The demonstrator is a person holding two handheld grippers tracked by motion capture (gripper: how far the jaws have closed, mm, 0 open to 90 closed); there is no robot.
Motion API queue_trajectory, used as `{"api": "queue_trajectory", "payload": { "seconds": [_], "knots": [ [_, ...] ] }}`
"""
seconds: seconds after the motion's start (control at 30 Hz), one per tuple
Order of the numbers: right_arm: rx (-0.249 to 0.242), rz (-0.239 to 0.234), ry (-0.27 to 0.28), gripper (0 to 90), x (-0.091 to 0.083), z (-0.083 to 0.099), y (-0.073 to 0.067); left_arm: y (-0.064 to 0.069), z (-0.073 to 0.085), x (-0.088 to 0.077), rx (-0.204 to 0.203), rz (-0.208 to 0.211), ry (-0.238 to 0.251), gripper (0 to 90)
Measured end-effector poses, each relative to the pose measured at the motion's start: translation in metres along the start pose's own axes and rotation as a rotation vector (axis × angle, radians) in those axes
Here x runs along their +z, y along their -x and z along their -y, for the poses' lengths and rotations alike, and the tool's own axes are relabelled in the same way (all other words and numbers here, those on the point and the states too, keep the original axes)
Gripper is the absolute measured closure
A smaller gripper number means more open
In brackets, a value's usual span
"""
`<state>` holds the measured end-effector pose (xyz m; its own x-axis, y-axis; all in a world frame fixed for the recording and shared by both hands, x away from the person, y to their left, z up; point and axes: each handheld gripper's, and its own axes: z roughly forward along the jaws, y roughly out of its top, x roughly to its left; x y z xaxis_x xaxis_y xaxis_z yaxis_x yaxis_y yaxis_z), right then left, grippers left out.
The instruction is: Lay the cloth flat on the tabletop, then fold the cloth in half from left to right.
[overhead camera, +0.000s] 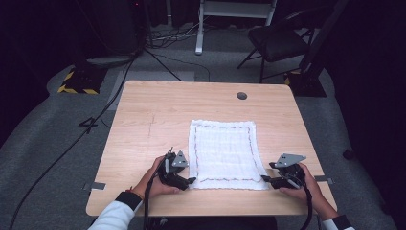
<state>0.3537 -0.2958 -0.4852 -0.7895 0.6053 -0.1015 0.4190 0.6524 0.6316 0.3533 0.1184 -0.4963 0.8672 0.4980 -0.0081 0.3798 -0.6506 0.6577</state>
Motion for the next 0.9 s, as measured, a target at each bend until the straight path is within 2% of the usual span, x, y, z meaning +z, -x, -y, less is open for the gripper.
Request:
{"api": "queue_trajectory", "payload": {
  "seconds": [0.1, 0.13, 0.17, 0.23, 0.33, 0.47, 0.63, 0.83, 0.9],
  "knots": [
    [0.001, -0.012, -0.002, 37.7, -0.003, 0.003, -0.002, 0.006, -0.001, -0.002, -0.025, 0.019, -0.023, 23.8],
    [-0.002, -0.006, -0.001, 36.2, -0.004, 0.004, -0.001, 0.009, -0.002, -0.004, -0.017, 0.025, -0.023, 23.2],
    [-0.003, 0.002, 0.002, 36.2, -0.005, 0.005, -0.001, 0.011, -0.002, -0.007, -0.017, 0.041, -0.008, 21.9],
    [-0.006, 0.007, 0.015, 36.4, -0.006, 0.008, 0.0, 0.012, -0.001, -0.014, -0.027, 0.046, 0.018, 20.5],
    [-0.01, 0.02, 0.047, 36.2, -0.011, 0.007, 0.0, 0.01, -0.001, -0.023, -0.028, 0.023, 0.044, 20.2],
    [-0.009, 0.043, 0.072, 35.6, -0.012, 0.004, 0.001, 0.002, 0.001, -0.028, -0.035, -0.022, 0.054, 20.1],
    [-0.025, 0.059, 0.085, 36.2, -0.011, 0.001, -0.001, -0.012, 0.002, -0.035, -0.066, -0.036, 0.089, 18.5],
    [0.0, 0.041, 0.138, 37.6, -0.014, -0.007, 0.003, -0.034, -0.002, -0.035, -0.093, -0.054, 0.095, 18.5],
    [0.007, 0.04, 0.147, 37.7, -0.013, -0.009, 0.004, -0.039, -0.004, -0.036, -0.085, -0.084, 0.098, 18.6]
  ]
}}
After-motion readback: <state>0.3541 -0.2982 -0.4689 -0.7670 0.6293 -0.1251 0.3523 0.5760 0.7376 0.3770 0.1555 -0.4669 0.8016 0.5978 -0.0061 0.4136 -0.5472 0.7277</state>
